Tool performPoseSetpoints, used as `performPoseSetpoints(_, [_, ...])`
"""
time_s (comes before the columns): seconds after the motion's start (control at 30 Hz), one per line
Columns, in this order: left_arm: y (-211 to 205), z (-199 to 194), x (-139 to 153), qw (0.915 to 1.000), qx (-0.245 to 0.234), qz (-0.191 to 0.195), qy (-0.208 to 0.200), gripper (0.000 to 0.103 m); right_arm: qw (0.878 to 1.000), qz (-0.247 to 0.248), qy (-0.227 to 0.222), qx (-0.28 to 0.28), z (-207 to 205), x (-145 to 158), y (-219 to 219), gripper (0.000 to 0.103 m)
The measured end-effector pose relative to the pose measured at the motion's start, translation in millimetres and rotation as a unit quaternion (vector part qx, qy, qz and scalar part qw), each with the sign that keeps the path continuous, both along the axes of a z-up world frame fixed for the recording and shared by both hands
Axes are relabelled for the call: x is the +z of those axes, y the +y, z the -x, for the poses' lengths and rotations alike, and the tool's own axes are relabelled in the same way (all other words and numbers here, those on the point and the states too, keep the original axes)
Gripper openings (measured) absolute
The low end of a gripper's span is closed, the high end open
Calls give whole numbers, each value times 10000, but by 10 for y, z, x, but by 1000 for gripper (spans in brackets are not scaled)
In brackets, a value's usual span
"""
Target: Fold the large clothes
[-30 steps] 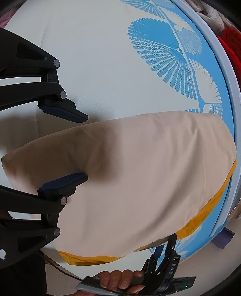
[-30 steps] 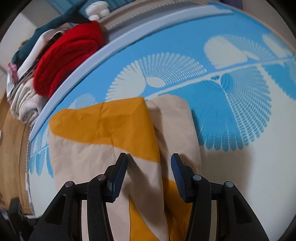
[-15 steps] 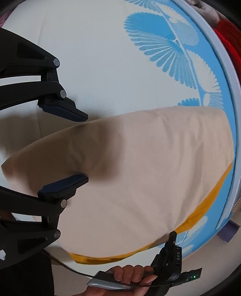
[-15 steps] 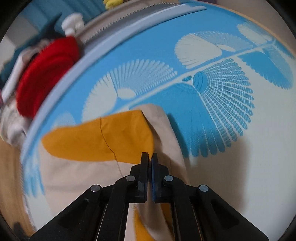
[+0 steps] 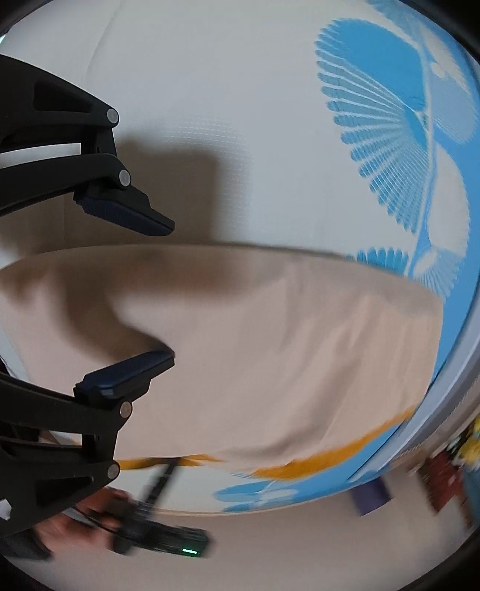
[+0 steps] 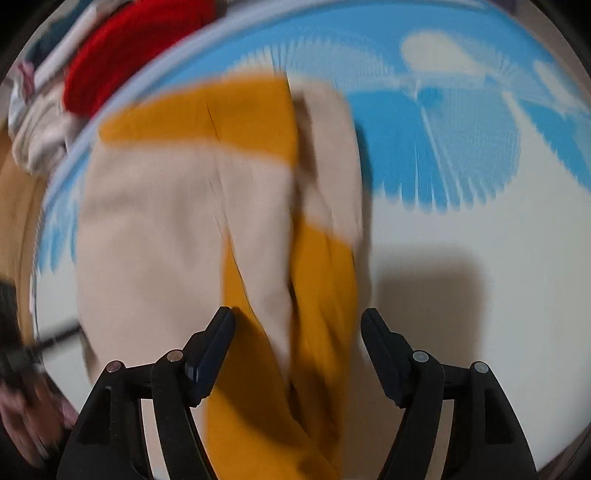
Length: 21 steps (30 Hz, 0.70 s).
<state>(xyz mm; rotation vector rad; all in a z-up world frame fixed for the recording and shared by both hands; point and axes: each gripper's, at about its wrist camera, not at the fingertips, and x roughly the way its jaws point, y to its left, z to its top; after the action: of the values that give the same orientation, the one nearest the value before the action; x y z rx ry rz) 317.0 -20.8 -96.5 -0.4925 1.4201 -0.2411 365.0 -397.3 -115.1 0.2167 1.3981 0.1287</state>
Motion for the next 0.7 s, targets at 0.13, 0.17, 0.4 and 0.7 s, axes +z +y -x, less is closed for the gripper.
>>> performPoseSetpoints(0.13, [81, -73, -218, 9982, 339, 439, 232, 69, 9991, -306, 248, -137, 138, -162, -118, 71])
performPoseSetpoints(0.17, [92, -93, -273, 9971, 416, 572, 270, 71, 9983, -448, 284, -252, 156, -197, -158, 71])
performPoseSetpoints(0.4, [76, -130, -260, 9951, 482, 867, -1, 53, 9945, -952, 164, -401, 184, -251, -103, 21])
performPoseSetpoints(0.7, [384, -137, 243, 9971, 414, -248, -580, 46, 9931, -1114, -368, -57, -4, -49, 451, 15])
